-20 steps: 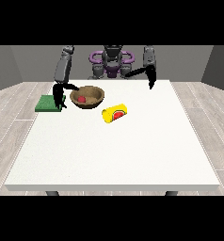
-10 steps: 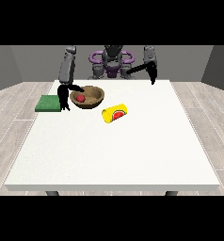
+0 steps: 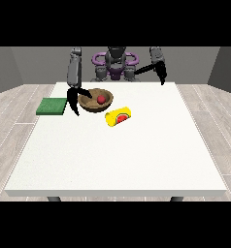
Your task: Pick the cup and pour the ball into the bowl, then pick the bowl and place it on the pad
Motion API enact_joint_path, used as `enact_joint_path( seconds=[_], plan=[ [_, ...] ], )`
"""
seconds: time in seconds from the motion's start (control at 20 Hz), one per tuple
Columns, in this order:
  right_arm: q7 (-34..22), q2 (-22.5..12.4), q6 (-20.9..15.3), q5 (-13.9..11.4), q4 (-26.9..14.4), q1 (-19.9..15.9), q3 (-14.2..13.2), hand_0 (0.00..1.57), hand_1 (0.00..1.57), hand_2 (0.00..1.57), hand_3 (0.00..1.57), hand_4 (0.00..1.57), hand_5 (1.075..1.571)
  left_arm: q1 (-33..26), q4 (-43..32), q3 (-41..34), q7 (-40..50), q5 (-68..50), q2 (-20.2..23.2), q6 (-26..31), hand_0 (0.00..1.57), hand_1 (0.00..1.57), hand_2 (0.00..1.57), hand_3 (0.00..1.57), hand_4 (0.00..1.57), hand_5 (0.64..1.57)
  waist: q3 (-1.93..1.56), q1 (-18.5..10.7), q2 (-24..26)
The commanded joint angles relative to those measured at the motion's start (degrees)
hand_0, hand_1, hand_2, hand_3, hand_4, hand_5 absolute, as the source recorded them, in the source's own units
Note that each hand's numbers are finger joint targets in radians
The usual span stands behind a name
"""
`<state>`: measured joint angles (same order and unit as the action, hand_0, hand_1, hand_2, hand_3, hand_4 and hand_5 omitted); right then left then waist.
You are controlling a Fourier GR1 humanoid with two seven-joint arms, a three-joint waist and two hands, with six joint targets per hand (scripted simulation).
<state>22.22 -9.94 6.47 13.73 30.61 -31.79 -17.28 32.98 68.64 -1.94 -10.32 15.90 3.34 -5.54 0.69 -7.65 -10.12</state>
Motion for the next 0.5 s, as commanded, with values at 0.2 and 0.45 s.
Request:
enact_joint_path(
  seconds=[0.2, 0.45],
  plan=[
    [-7.7, -1.5, -8.4, -5.4, -3.8, 1.1, 3.5, 1.57, 1.57, 1.57, 1.57, 1.04, 1.549, -0.9, 0.5, -0.5, -0.2, -1.4, 0.2, 1.3, 0.00, 0.00, 0.00, 0.00, 0.00, 1.569, -0.66, -1.6, 0.4],
    [-13.5, -4.1, -9.2, -6.1, -1.9, -0.9, 4.5, 1.57, 1.57, 1.57, 1.57, 1.03, 1.555, -2.9, -1.8, -4.7, -2.5, -4.0, 4.3, 3.3, 0.00, 0.00, 0.00, 0.00, 0.00, 1.570, -0.67, 1.8, 3.6]
  ],
)
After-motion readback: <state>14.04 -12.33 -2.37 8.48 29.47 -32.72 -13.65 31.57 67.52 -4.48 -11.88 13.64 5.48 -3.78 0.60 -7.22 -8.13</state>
